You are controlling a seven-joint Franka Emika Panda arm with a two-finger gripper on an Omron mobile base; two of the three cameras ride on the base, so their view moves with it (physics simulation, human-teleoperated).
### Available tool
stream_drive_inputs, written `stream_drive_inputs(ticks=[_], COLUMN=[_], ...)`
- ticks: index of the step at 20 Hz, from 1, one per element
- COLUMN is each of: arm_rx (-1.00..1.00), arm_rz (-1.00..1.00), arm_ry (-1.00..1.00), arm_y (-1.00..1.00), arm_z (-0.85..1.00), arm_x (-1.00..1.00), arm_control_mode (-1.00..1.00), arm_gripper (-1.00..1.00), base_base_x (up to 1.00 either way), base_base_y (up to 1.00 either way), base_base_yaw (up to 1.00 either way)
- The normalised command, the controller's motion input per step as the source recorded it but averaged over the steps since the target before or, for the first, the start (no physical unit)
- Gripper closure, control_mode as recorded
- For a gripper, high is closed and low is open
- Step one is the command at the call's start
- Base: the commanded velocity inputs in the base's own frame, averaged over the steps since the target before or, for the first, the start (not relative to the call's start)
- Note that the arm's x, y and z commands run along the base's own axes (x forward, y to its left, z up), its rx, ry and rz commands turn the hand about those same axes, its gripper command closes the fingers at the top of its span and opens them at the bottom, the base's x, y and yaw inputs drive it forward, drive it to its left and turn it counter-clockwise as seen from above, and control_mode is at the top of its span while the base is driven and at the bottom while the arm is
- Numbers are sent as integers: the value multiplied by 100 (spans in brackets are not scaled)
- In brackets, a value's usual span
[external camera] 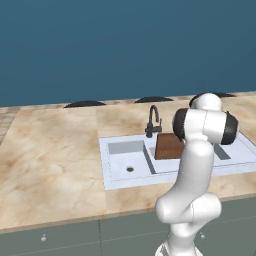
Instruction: Move the cutting board and knife to the sink. Then move spray from the cabinet to the counter.
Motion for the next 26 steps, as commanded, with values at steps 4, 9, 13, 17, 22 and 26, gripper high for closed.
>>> stream_drive_inputs(ticks=[4,9,13,17,22,26], arm_rx=[0,0,2,3,5,4], arm_rz=[2,0,0,0,0,0], arm_ry=[-8,-2,0,0,0,0], arm_y=[0,-8,-10,-10,-12,-13], arm_z=[-24,-9,-4,-2,0,0], arm_x=[0,-6,-20,-35,-55,-61], arm_control_mode=[-100,-100,-100,-100,-100,-100], arm_gripper=[-100,-100,-100,-100,-100,-100], base_base_x=[0,0,0,0,0,0], base_base_y=[0,0,0,0,0,0], base_base_yaw=[0,0,0,0,0,0])
